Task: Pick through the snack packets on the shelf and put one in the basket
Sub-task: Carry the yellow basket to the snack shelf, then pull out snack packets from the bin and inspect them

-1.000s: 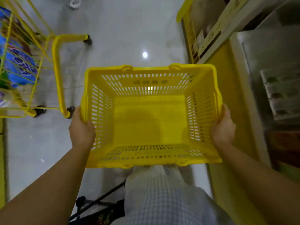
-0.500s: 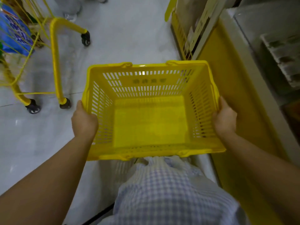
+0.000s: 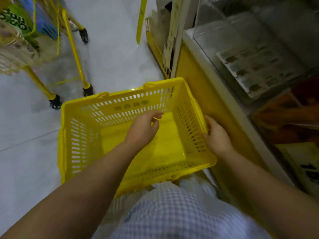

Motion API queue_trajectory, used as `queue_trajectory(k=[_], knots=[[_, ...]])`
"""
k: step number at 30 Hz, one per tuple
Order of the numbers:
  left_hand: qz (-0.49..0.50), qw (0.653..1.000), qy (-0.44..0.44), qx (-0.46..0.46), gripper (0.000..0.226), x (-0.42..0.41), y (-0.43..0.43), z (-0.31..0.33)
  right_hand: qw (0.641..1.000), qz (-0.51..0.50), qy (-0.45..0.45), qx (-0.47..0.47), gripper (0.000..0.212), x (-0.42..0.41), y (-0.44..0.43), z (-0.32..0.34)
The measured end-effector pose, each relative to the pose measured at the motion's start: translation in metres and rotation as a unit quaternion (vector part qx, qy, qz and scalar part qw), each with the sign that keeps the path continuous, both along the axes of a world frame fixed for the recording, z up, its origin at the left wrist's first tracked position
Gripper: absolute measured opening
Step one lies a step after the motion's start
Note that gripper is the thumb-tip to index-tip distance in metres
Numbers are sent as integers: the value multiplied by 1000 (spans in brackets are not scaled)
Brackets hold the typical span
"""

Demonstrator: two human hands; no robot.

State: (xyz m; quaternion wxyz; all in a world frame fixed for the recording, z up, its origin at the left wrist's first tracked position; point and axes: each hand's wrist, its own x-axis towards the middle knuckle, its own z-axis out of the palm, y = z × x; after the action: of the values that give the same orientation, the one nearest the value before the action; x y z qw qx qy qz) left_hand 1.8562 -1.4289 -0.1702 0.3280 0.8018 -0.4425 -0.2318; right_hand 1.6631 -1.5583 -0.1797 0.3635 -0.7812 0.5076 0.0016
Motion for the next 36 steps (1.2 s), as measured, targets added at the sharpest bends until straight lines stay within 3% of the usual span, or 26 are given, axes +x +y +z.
queue_trajectory(k=[6, 13, 19, 23, 29, 36], knots=[[-162, 987, -11, -10, 39, -42, -50, -25, 999, -32, -37, -6, 56, -27, 13, -11], [-217, 973, -25, -78, 32, -77, -71, -31, 997, -55, -47, -31, 51, -66, 35, 10], [-299, 925, -36, -231, 26, -110, -67, 47, 997, -37, -39, -59, 40, -102, 81, 101], [-323, 880, -47, -344, 24, -129, -43, 120, 987, -80, -61, -128, 35, -130, 127, 177], [-341, 807, -51, -480, 23, -173, -1, 230, 926, -189, -131, -298, 23, -186, 186, 297], [-367, 740, -96, -555, 21, -230, 6, 318, 841, -236, -99, -477, 14, -239, 205, 388]])
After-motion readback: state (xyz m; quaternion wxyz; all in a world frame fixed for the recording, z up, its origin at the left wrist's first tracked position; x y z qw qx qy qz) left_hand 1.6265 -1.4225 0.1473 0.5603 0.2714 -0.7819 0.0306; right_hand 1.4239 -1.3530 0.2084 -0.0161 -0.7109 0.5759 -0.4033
